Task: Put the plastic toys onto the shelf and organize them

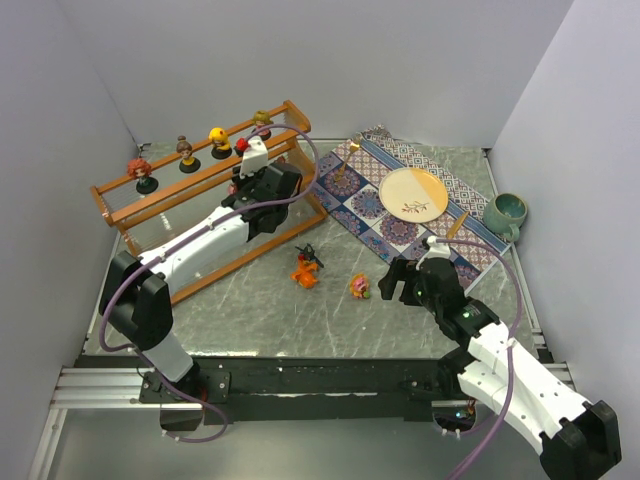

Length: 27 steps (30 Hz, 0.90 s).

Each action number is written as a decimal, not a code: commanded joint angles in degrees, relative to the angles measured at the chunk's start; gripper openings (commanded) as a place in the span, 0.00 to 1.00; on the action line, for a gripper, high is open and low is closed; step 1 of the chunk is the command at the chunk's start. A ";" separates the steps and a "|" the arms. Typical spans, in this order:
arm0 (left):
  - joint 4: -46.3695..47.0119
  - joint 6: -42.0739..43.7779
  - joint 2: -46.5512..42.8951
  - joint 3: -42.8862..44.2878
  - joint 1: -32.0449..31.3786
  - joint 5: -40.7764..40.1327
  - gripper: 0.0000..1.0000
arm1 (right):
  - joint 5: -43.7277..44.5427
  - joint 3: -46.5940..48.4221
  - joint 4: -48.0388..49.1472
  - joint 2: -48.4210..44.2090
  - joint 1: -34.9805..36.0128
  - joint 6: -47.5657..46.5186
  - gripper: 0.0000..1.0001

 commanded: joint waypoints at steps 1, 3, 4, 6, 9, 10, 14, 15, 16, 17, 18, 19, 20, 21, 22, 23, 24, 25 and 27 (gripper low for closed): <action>0.95 -0.93 -1.03 -0.04 0.19 -0.45 0.15 | 1.36 1.34 0.20 0.48 -0.06 0.50 0.99; 0.16 -1.54 -1.12 0.14 0.19 -0.18 0.19 | 1.45 1.34 0.20 0.66 -0.15 0.41 0.99; -0.11 -1.89 -1.03 0.14 0.19 -0.10 0.20 | 1.45 1.43 0.28 0.66 -0.15 0.41 0.99; -0.29 -2.33 -1.38 -0.12 0.19 0.17 0.22 | 1.45 1.43 0.28 0.83 -0.15 0.41 0.99; -1.08 -3.56 -1.65 -0.21 0.19 0.43 0.25 | 1.36 1.52 0.28 1.01 -0.15 0.41 0.99; -1.17 -3.57 -1.73 -0.30 0.19 0.69 0.25 | 1.36 1.43 0.28 0.92 -0.06 0.41 0.99; -1.43 -4.36 -2.52 -0.65 0.19 0.96 0.31 | 1.36 1.52 0.28 0.92 -0.15 0.41 0.99; -1.34 -4.44 -2.61 -0.83 0.19 1.05 0.32 | 1.45 1.43 0.28 0.84 -0.15 0.41 0.99; -1.52 -4.71 -2.70 -0.65 0.19 0.79 0.34 | 1.36 1.43 0.37 0.84 -0.15 0.32 0.99; -2.04 -5.23 -2.79 -0.56 0.19 0.78 0.38 | 1.45 1.43 0.29 0.84 -0.06 0.32 0.99; -2.05 -5.32 -2.96 -0.65 0.19 0.78 0.41 | 1.45 1.43 0.28 0.75 -0.24 0.32 0.99; -2.22 -5.41 -3.23 -0.65 0.19 0.78 0.44 | 1.45 1.43 0.28 0.75 -0.15 0.32 0.99; -2.31 -5.67 -3.40 -0.65 0.19 1.04 0.47 | 1.45 1.43 0.28 0.75 -0.15 0.32 0.99; -2.31 -5.85 -3.58 -0.74 0.19 1.13 0.49 | 1.45 1.43 0.28 0.75 -0.15 0.32 0.99; -2.31 -5.94 -3.84 -0.65 0.19 1.40 0.51 | 1.45 1.43 0.37 0.66 -0.15 0.32 0.99; -2.57 -6.29 -4.02 -0.39 0.19 2.01 0.54 | 1.45 1.43 0.37 0.57 -0.15 0.32 0.99; -3.44 -6.73 -4.11 -0.13 0.19 2.28 0.55 | 1.45 1.43 0.29 0.48 -0.15 0.23 0.99; -3.97 -7.17 -4.37 0.57 0.10 2.63 0.56 | 1.53 1.60 0.28 0.57 -0.06 0.06 0.99; -5.81 -8.31 -4.63 1.54 -0.16 3.85 0.61 | 1.80 1.69 0.02 0.31 -0.15 -0.12 0.99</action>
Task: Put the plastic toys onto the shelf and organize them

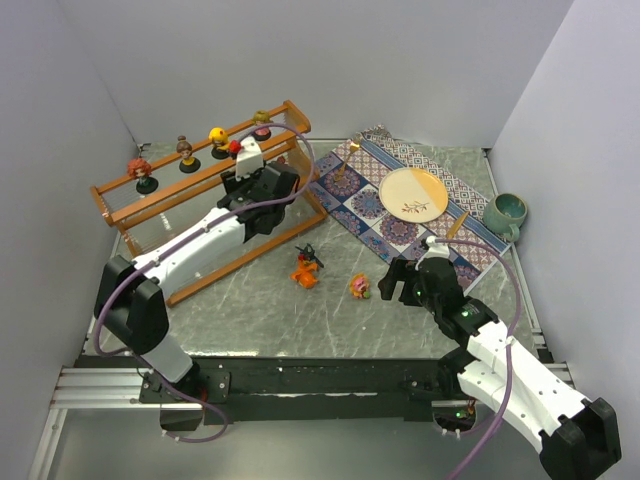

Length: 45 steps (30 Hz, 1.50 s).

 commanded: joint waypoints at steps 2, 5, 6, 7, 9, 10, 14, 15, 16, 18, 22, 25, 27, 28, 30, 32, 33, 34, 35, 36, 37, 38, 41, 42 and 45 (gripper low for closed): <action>-4.10 -3.94 -3.54 3.12 -0.86 2.68 0.67 | 1.86 1.87 -0.15 -0.68 -0.15 -0.43 0.99; -4.81 -4.91 -4.33 4.00 -3.32 4.79 0.74 | 1.87 2.04 -0.24 -0.50 -0.15 -0.78 0.99; -5.16 -5.44 -4.42 4.27 -4.98 5.14 0.76 | 1.78 2.13 -0.24 -0.33 -0.15 -0.78 0.99; -6.38 -6.31 -4.42 4.97 -6.04 5.41 0.78 | 1.69 2.31 -0.33 -0.15 -0.06 -0.86 0.99; -8.14 -9.03 -4.25 5.67 -9.11 5.67 0.81 | 1.51 2.48 -0.33 0.03 -0.15 -0.78 0.99; -10.24 -10.26 -3.99 6.46 -10.08 6.45 0.82 | 1.34 2.57 -0.24 0.03 -0.15 -0.78 0.99; -12.80 -17.20 -2.67 6.64 -14.74 11.28 0.83 | 1.60 2.66 -0.24 -0.15 -0.15 -0.69 0.98; -12.55 -17.57 -2.32 6.21 -16.58 12.43 0.83 | 1.51 2.66 -0.24 -0.06 -0.15 -0.69 0.98; -12.54 -18.18 -1.36 5.42 -17.47 14.35 0.83 | 1.51 2.66 -0.16 0.11 -0.06 -0.69 0.98; -12.46 -19.41 -0.39 4.54 -19.67 16.47 0.83 | 0.90 2.48 0.11 0.46 -0.24 -0.43 0.98; -11.66 -19.50 1.29 2.78 -22.48 20.26 0.83 | -2.87 1.70 2.03 2.22 -0.15 0.36 0.98; -11.22 -20.47 0.68 1.02 -23.28 21.05 0.83 | -7.88 0.20 5.80 3.01 -0.15 0.28 0.97; -11.31 -21.08 0.06 -0.47 -23.19 20.97 0.83 | -11.82 -0.94 8.18 3.98 -0.33 -0.25 0.95; -11.49 -21.35 -0.72 -1.00 -23.28 20.88 0.83 | -13.33 -1.21 10.28 5.37 -0.33 -0.42 0.95; -11.23 -21.79 -1.61 -2.40 -23.28 20.53 0.83 | -15.53 -1.56 12.31 7.14 -0.50 -0.78 0.93; -11.58 -22.40 -2.75 -3.20 -23.28 20.18 0.83 | -18.17 -1.91 15.92 9.69 -1.11 -0.60 0.92; -11.84 -22.58 -3.28 -3.81 -23.28 19.83 0.83 | -19.04 -2.43 17.23 11.35 -1.29 0.01 0.92; -12.01 -22.84 -3.63 -4.08 -23.19 19.82 0.83 | -21.23 -2.79 19.60 12.23 -2.08 0.36 0.91; -12.02 -22.93 -3.89 -4.34 -23.19 19.74 0.83 | -22.90 -3.57 21.62 13.03 -2.69 0.80 0.90; -12.02 -22.93 -4.51 -5.04 -23.28 19.73 0.83 | -24.40 -4.19 23.21 14.51 -3.22 1.85 0.90; -11.93 -23.02 -4.69 -5.31 -23.19 19.65 0.83 | -27.37 -4.89 26.79 15.05 -4.36 2.47 0.90; -12.01 -23.11 -5.04 -5.57 -23.19 19.73 0.83 | -28.88 -5.68 28.83 15.67 -4.89 3.08 0.89; -11.84 -23.11 -6.00 -6.54 -23.19 19.65 0.83 | -33.27 -8.93 35.25 17.95 -5.95 4.76 0.89; -11.84 -23.02 -6.35 -6.89 -23.10 19.56 0.83 | -33.99 -9.12 36.22 19.26 -6.04 4.41 0.89; -11.66 -22.41 -6.80 -7.07 -23.19 19.65 0.83 | -36.10 -9.64 39.65 21.55 -5.86 4.23 0.88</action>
